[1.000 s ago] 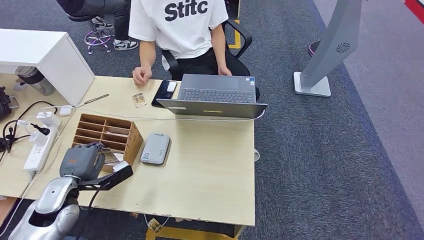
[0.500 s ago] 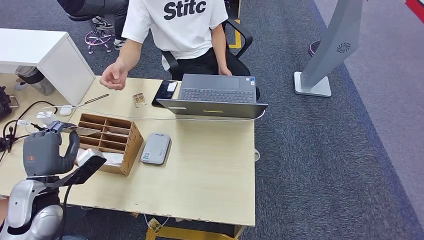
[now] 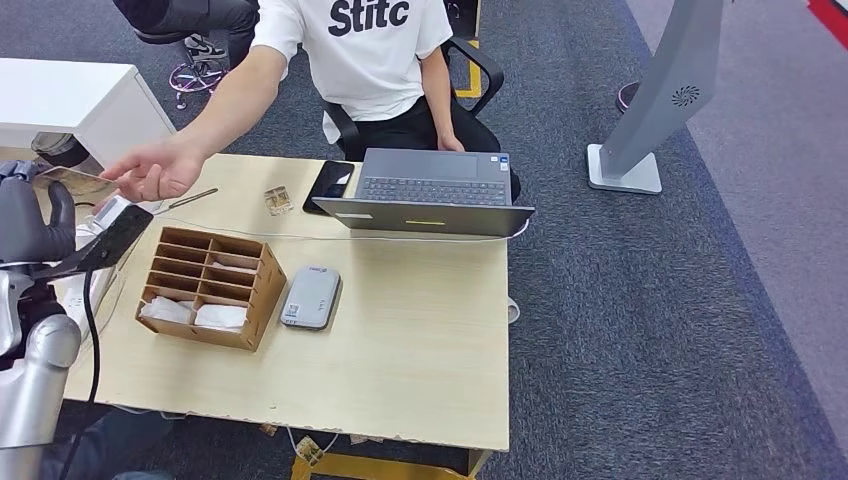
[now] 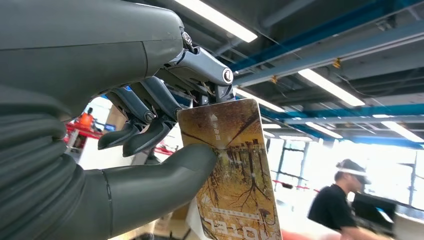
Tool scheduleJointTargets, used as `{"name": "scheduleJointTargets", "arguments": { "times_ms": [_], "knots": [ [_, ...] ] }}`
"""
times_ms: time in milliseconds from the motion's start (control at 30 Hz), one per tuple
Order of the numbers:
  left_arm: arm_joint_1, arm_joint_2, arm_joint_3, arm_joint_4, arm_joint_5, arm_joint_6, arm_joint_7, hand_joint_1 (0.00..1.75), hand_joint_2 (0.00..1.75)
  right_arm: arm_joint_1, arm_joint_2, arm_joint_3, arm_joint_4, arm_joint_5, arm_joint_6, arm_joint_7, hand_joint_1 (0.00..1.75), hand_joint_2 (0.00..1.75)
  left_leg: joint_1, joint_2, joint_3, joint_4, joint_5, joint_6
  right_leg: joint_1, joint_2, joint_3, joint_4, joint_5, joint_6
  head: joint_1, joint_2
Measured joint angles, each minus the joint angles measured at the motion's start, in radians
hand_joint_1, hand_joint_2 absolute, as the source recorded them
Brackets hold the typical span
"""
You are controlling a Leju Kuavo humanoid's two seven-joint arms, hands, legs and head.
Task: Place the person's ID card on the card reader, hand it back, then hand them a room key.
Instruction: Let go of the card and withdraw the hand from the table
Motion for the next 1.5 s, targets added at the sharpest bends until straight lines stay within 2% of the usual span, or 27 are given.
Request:
{"name": "scheduleJointTargets", "arguments": {
  "times_ms": [167, 333, 367, 467, 500, 667, 800, 900, 1067, 1133, 1200, 1300, 1433, 1500],
  "knots": [
    [-0.098, -0.005, -0.012, 0.099, -0.002, 0.047, -0.009, 1.75, 1.75, -0.003, 0.000, 0.000, 0.000, 0.008, 0.002, -0.001, 0.00, 1.75, 0.000, 0.000, 0.000, 0.000, 0.000, 0.000, 0.000, 0.000, 0.000, 0.000, 0.000, 0.000, 0.000, 0.000],
    [-0.121, -0.030, -0.025, 0.117, 0.060, 0.134, -0.060, 1.75, 1.75, -0.004, 0.000, 0.000, 0.000, 0.016, 0.008, 0.002, 0.00, 1.75, 0.000, 0.001, 0.000, 0.000, -0.001, 0.000, 0.000, 0.001, 0.000, -0.001, 0.000, 0.000, 0.000, 0.000],
    [-0.121, -0.036, -0.026, 0.117, 0.069, 0.144, -0.068, 1.61, 1.75, -0.004, 0.000, 0.000, 0.000, 0.017, 0.010, 0.004, 0.00, 1.75, 0.000, 0.001, 0.000, 0.000, -0.001, 0.000, 0.000, 0.002, -0.001, -0.001, 0.000, 0.000, 0.000, 0.000],
    [-0.120, -0.052, -0.027, 0.116, 0.089, 0.158, -0.082, 0.30, 1.75, -0.004, -0.001, 0.000, 0.000, 0.019, 0.013, 0.009, 0.00, 1.75, 0.000, 0.002, 0.000, 0.000, -0.001, 0.001, 0.000, 0.002, -0.001, -0.001, 0.000, 0.000, 0.000, 0.000],
    [-0.120, -0.058, -0.027, 0.115, 0.095, 0.158, -0.085, 0.00, 1.75, -0.004, -0.001, 0.000, 0.000, 0.019, 0.013, 0.010, 0.00, 1.75, 0.000, 0.002, 0.000, 0.000, -0.001, 0.001, 0.000, 0.002, -0.001, -0.001, 0.000, 0.000, 0.000, 0.000],
    [-0.115, -0.084, -0.031, 0.108, 0.143, 0.142, -0.090, 0.00, 1.75, -0.004, -0.001, 0.000, 0.000, 0.020, 0.012, 0.009, 0.00, 1.75, 0.000, 0.002, 0.000, 0.000, -0.001, 0.001, 0.000, 0.002, -0.001, -0.001, 0.000, 0.000, 0.000, 0.000],
    [-0.068, -0.106, -0.032, 0.067, 0.204, 0.165, -0.128, 0.00, 1.75, -0.003, -0.001, 0.000, 0.000, 0.020, 0.009, 0.001, 0.00, 1.75, 0.000, 0.003, 0.000, 0.000, -0.001, 0.001, 0.000, 0.003, -0.001, 0.000, 0.000, 0.000, 0.000, 0.000],
    [0.008, -0.123, -0.031, 0.007, 0.277, 0.198, -0.180, 0.00, 1.75, -0.002, -0.001, 0.000, 0.000, 0.018, 0.008, -0.004, 0.00, 1.75, 0.000, 0.003, -0.001, 0.000, -0.002, 0.000, 0.000, 0.004, -0.001, 0.000, 0.000, 0.000, 0.000, 0.000],
    [0.204, -0.172, 0.002, -0.146, 0.442, 0.255, -0.303, 0.00, 1.75, 0.001, -0.001, -0.003, 0.000, 0.008, 0.004, -0.006, 0.00, 1.75, -0.001, 0.005, -0.001, 0.000, -0.004, 0.001, -0.001, 0.005, -0.001, -0.001, -0.002, 0.001, 0.000, 0.000],
    [0.306, -0.218, 0.038, -0.226, 0.560, 0.277, -0.386, 0.00, 1.75, 0.005, -0.001, -0.008, 0.000, 0.001, -0.001, -0.007, 0.00, 1.75, -0.001, 0.007, 0.000, -0.001, -0.006, 0.001, -0.001, 0.007, -0.001, -0.001, -0.003, 0.001, 0.000, 0.000],
    [0.402, -0.284, 0.093, -0.300, 0.686, 0.272, -0.485, 0.00, 1.75, 0.010, 0.000, -0.014, 0.000, -0.003, -0.005, -0.008, 0.00, 1.75, -0.001, 0.007, 0.000, 0.000, -0.007, 0.002, -0.001, 0.007, -0.001, -0.001, -0.004, 0.002, 0.000, 0.000],
    [0.500, -0.406, 0.217, -0.383, 0.830, 0.187, -0.597, 0.00, 1.75, 0.018, 0.002, -0.024, 0.000, -0.007, -0.014, -0.012, 0.00, 1.75, -0.001, 0.006, 0.000, 0.000, -0.009, 0.004, -0.001, 0.006, 0.000, -0.002, -0.006, 0.004, 0.000, 0.000],
    [0.527, -0.587, 0.472, -0.427, 0.949, -0.051, -0.651, 0.00, 1.75, 0.022, 0.006, -0.040, 0.000, -0.014, -0.028, -0.026, 0.00, 1.75, -0.001, 0.005, 0.000, 0.000, -0.009, 0.004, -0.001, 0.004, 0.001, -0.002, -0.007, 0.004, 0.000, 0.000],
    [0.521, -0.649, 0.584, -0.427, 0.943, -0.107, -0.662, 0.00, 1.75, 0.022, 0.008, -0.047, 0.000, -0.015, -0.032, -0.028, 0.00, 1.75, -0.001, 0.005, 0.000, 0.000, -0.009, 0.004, -0.001, 0.004, 0.001, -0.002, -0.007, 0.004, 0.000, 0.000]
  ]
}}
